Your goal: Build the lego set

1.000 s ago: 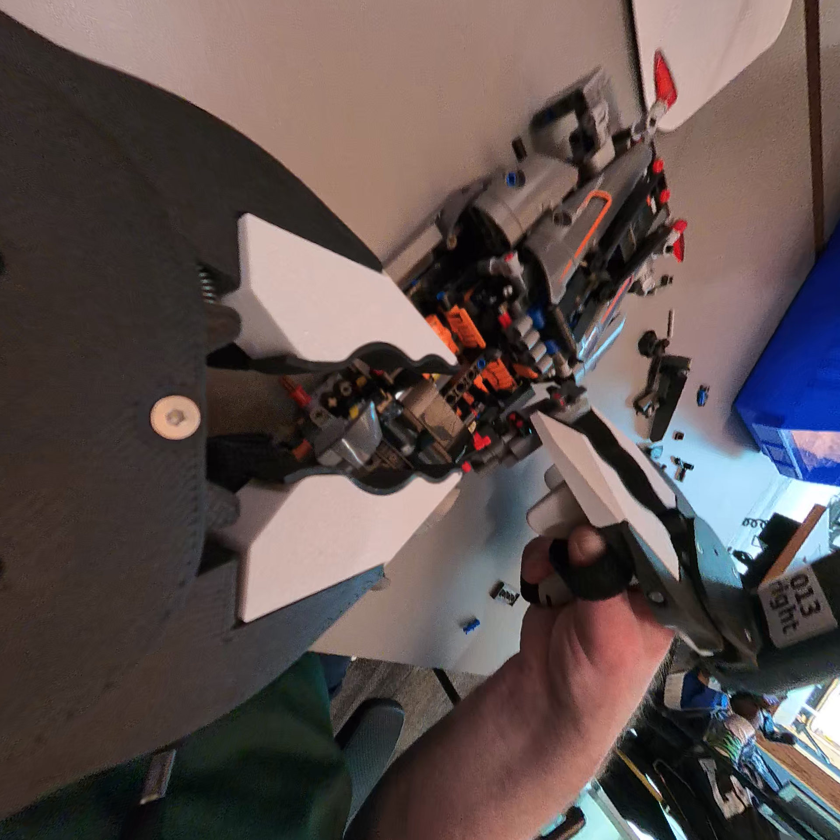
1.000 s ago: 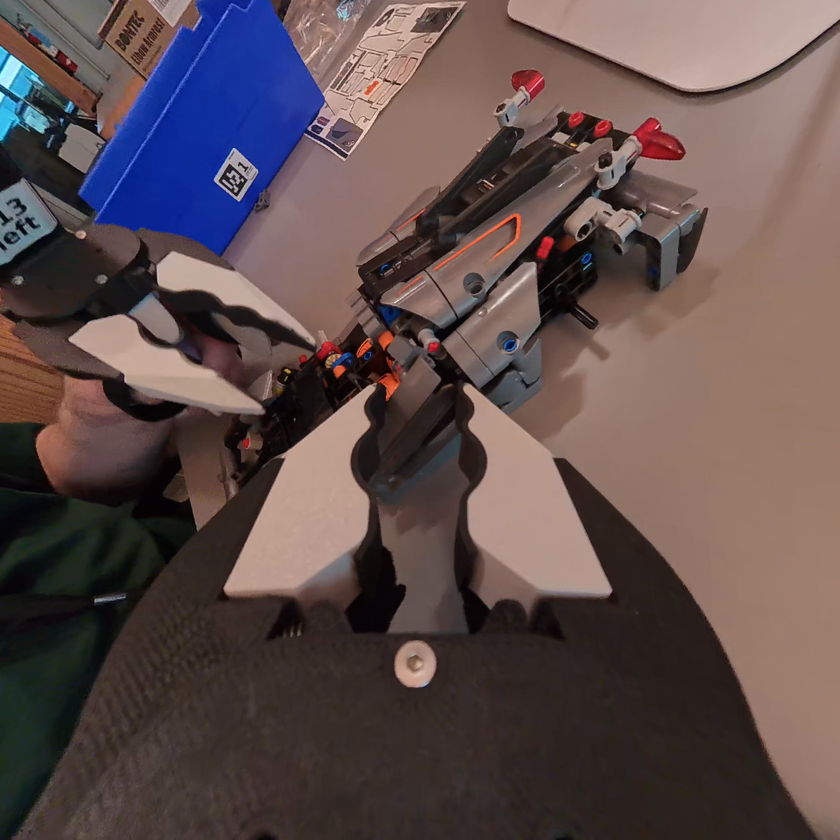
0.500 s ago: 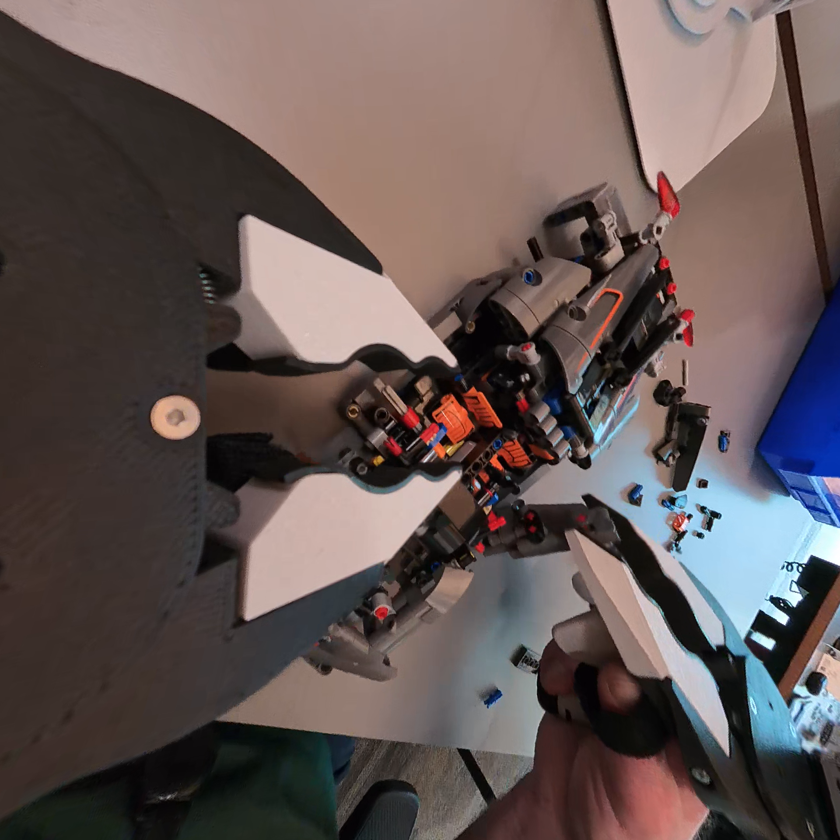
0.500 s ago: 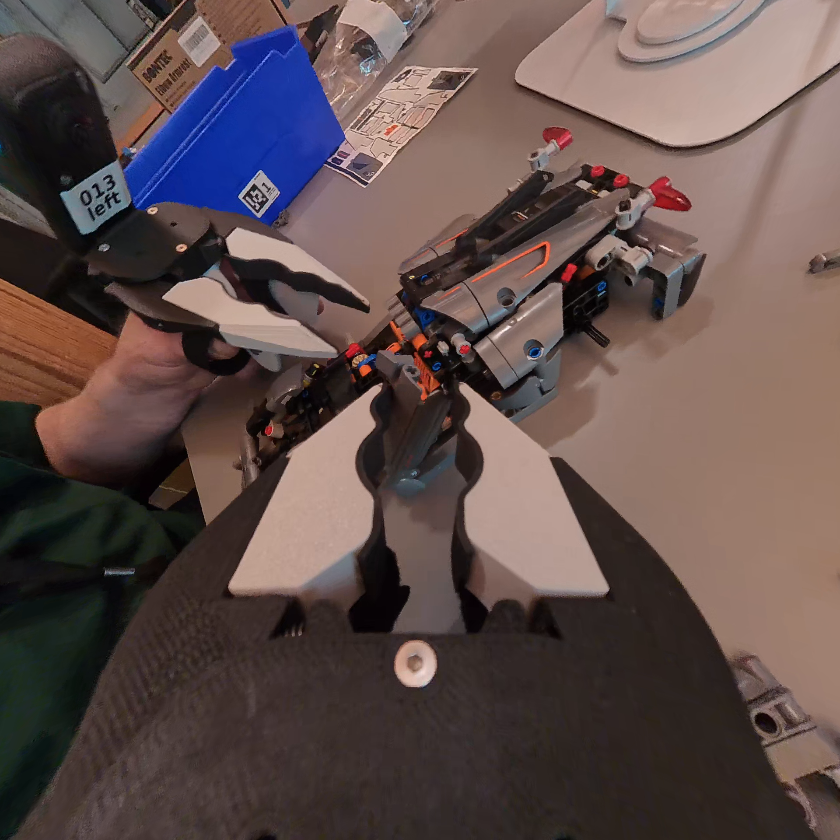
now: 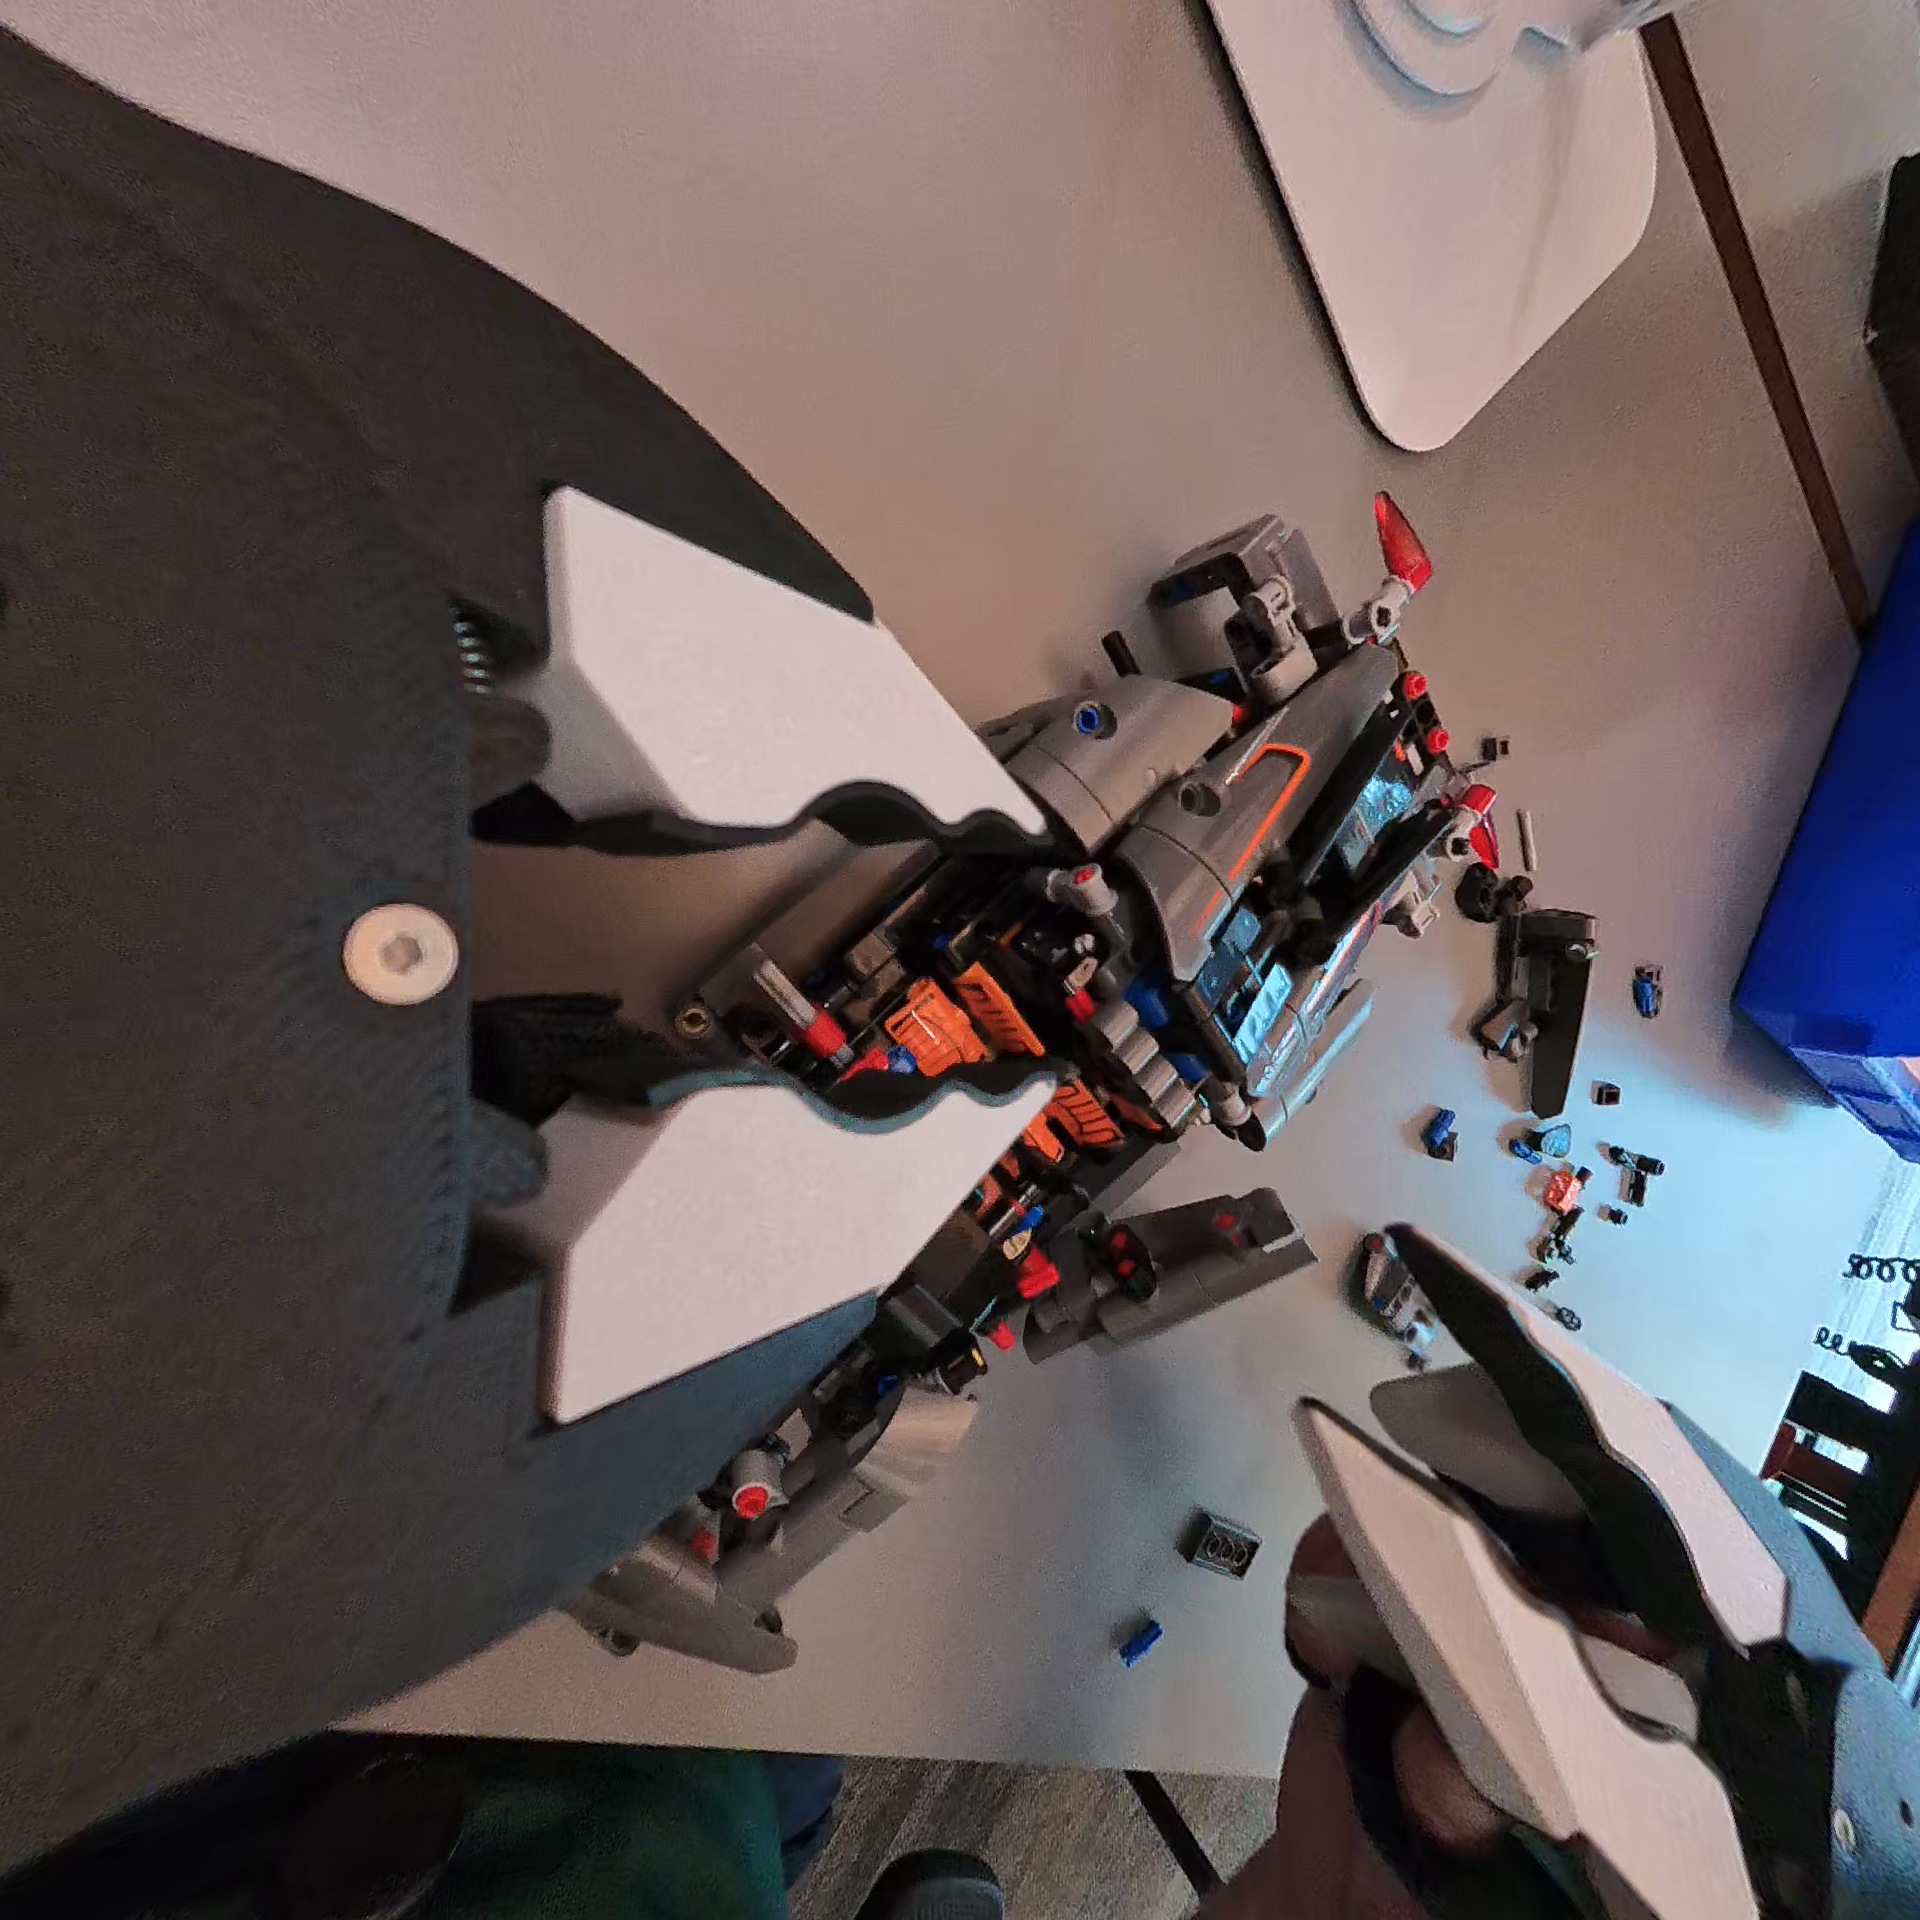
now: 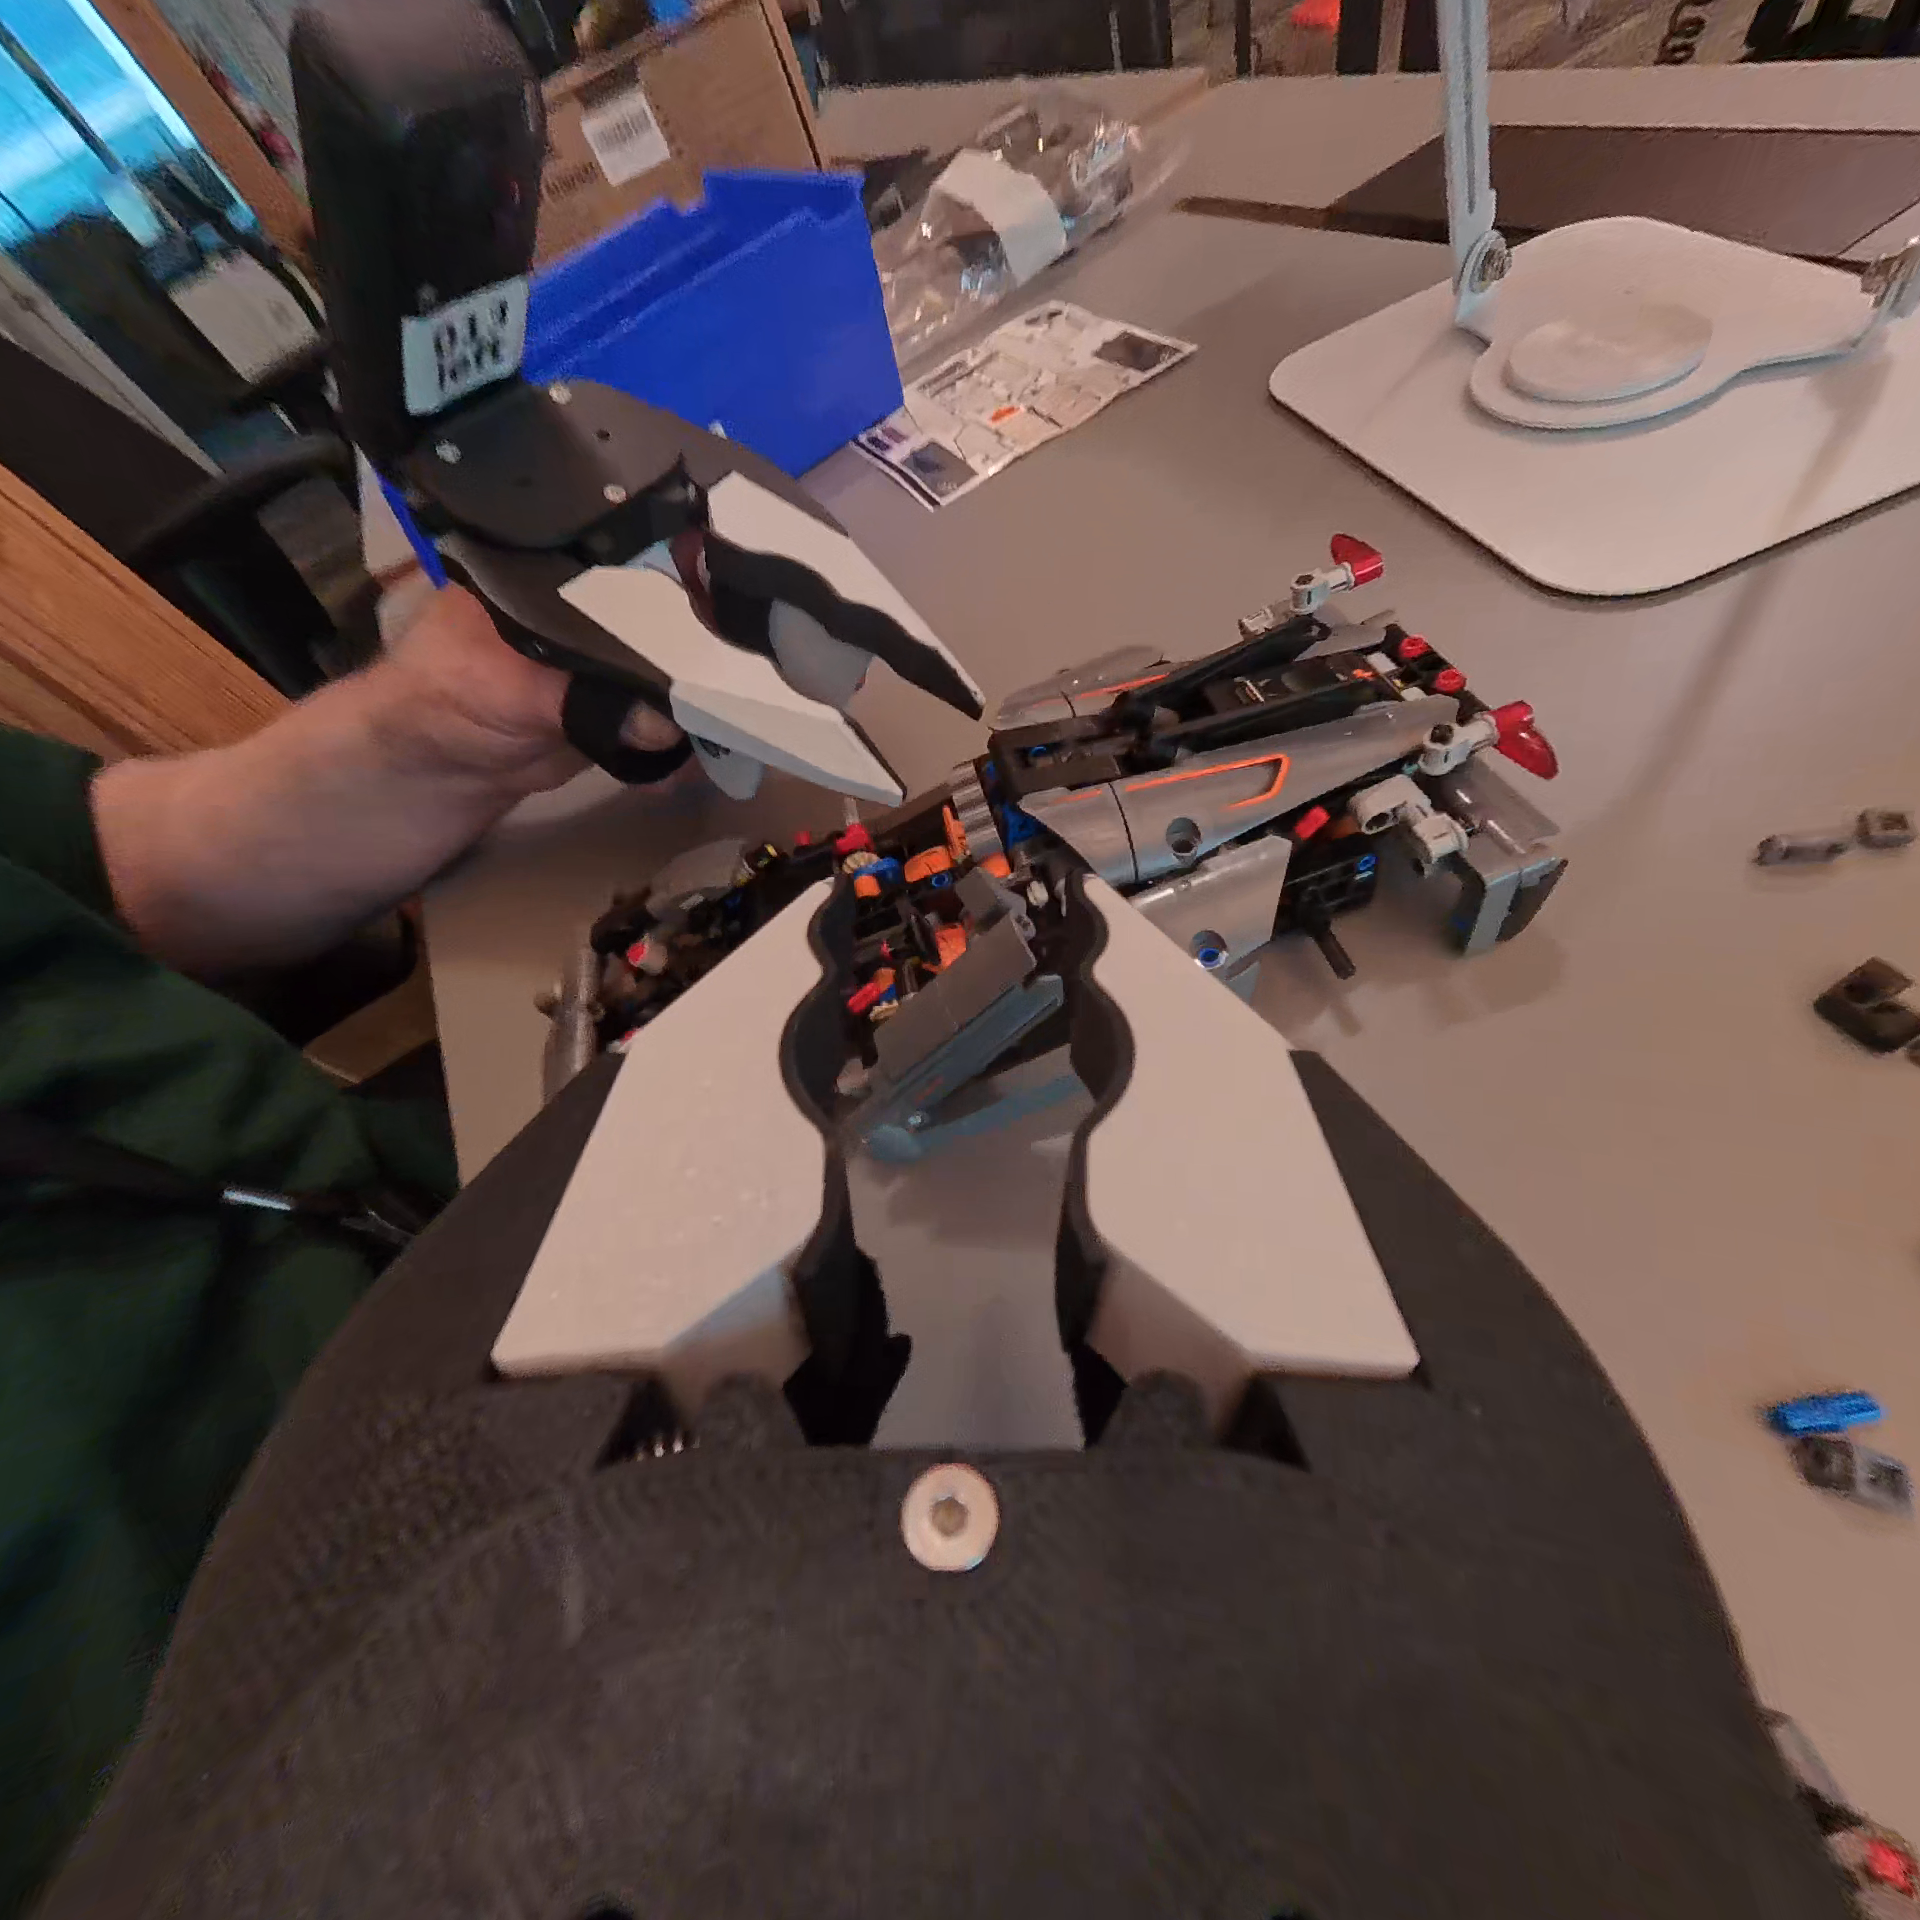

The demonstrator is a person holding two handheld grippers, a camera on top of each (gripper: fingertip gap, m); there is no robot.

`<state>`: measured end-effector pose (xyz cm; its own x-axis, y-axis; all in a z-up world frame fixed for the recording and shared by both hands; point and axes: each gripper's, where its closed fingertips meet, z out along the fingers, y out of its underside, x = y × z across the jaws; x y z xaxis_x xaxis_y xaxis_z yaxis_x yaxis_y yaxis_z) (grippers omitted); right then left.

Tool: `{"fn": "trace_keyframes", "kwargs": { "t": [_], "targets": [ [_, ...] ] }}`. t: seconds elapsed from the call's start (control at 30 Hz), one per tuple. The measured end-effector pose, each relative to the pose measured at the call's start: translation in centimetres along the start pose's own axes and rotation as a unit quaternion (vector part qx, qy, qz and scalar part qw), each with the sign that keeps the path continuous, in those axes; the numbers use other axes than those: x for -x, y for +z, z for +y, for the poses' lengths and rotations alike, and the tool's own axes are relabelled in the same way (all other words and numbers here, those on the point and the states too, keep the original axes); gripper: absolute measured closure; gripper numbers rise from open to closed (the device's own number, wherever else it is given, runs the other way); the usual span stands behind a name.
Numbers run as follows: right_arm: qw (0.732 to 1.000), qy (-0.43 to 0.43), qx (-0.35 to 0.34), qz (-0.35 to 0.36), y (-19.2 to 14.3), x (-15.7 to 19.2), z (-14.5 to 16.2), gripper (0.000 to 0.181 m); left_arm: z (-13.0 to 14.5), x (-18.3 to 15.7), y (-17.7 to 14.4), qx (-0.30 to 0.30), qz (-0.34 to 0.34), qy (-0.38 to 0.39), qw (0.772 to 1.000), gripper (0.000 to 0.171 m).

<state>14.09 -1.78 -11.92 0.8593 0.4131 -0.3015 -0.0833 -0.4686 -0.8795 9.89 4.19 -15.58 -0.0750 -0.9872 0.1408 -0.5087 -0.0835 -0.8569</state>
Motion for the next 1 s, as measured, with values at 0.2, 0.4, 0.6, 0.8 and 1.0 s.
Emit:
{"fn": "trace_keyframes", "kwargs": {
  "t": [0.2, 0.4, 0.6, 0.8, 1.0],
  "targets": [
    [0.988, -0.065, 0.128, 0.056, 2.0, -1.0, 2.3, 0.158, 0.6, -0.3, 0.9, 0.011, 0.003, 0.013, 1.000, 0.134],
    [0.987, -0.098, 0.126, 0.031, 1.8, 0.3, 1.9, 0.169, 0.9, 0.0, 1.1, 0.013, -0.001, 0.008, 1.000, 0.134],
    [0.973, -0.181, 0.135, 0.055, 1.0, 2.0, 2.1, 0.170, 1.5, -0.2, 1.7, 0.027, -0.005, 0.016, 1.000, 0.136],
    [0.986, -0.135, 0.087, 0.047, 0.3, 2.1, 1.7, 0.151, 1.4, -0.2, 1.6, 0.023, -0.008, 0.018, 1.000, 0.137],
    [0.999, 0.030, 0.011, -0.007, -0.6, 0.5, 0.9, 0.130, 0.4, -0.6, 1.2, 0.000, 0.005, 0.015, 1.000, 0.135]
  ]
}}
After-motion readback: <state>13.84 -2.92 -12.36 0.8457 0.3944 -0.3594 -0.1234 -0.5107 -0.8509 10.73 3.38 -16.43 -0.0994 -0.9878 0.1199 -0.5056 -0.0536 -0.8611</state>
